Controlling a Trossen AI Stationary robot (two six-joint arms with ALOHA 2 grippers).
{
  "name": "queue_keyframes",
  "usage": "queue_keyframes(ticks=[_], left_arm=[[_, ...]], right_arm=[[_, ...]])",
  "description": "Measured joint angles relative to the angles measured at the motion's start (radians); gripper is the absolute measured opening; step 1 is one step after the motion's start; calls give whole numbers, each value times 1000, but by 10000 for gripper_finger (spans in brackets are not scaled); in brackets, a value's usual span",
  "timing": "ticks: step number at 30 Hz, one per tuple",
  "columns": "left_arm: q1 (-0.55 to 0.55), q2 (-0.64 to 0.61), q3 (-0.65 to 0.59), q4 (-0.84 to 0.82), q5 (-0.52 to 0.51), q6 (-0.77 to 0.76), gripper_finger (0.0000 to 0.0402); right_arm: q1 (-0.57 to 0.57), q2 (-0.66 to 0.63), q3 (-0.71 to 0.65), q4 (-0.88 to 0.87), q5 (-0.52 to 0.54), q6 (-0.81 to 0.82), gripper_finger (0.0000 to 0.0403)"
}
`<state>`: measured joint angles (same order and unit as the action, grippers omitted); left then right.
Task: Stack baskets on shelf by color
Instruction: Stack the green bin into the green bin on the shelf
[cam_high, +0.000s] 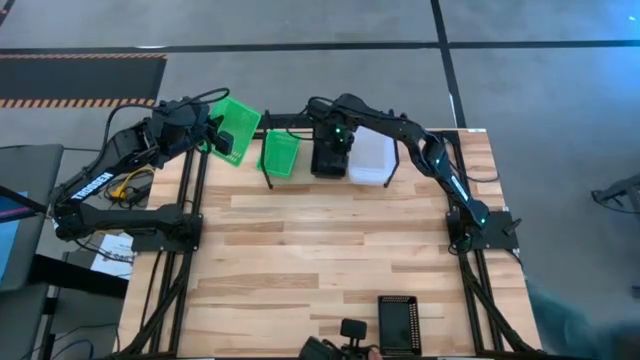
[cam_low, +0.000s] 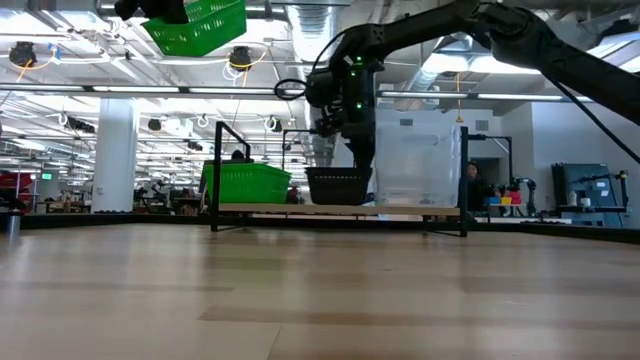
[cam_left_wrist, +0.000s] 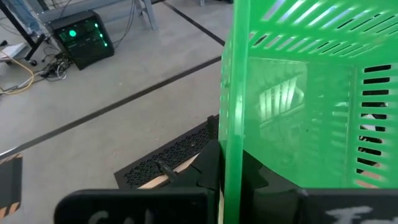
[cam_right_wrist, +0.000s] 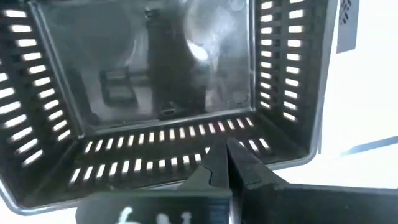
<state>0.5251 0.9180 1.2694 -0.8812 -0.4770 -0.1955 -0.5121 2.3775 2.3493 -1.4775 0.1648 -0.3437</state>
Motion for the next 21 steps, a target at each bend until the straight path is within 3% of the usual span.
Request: queue_keyframes(ticks=[6, 13, 15, 19, 21], left_arm=[[0, 0, 0, -2, 0, 0, 0], [0, 0, 0, -3, 0, 0, 0], [0, 0, 0, -3, 0, 0, 0], [0, 0, 0, -3, 0, 0, 0], [0, 0, 0, -4, 1, 0, 0]], right_arm=[[4, -11, 6, 18, 6, 4, 0], [91, -66, 5, 136, -19, 3, 0], [118, -72, 6, 221, -62, 1, 0], [137, -73, 7, 375, -252, 3, 0], [147, -72, 7, 424, -268, 3, 0]])
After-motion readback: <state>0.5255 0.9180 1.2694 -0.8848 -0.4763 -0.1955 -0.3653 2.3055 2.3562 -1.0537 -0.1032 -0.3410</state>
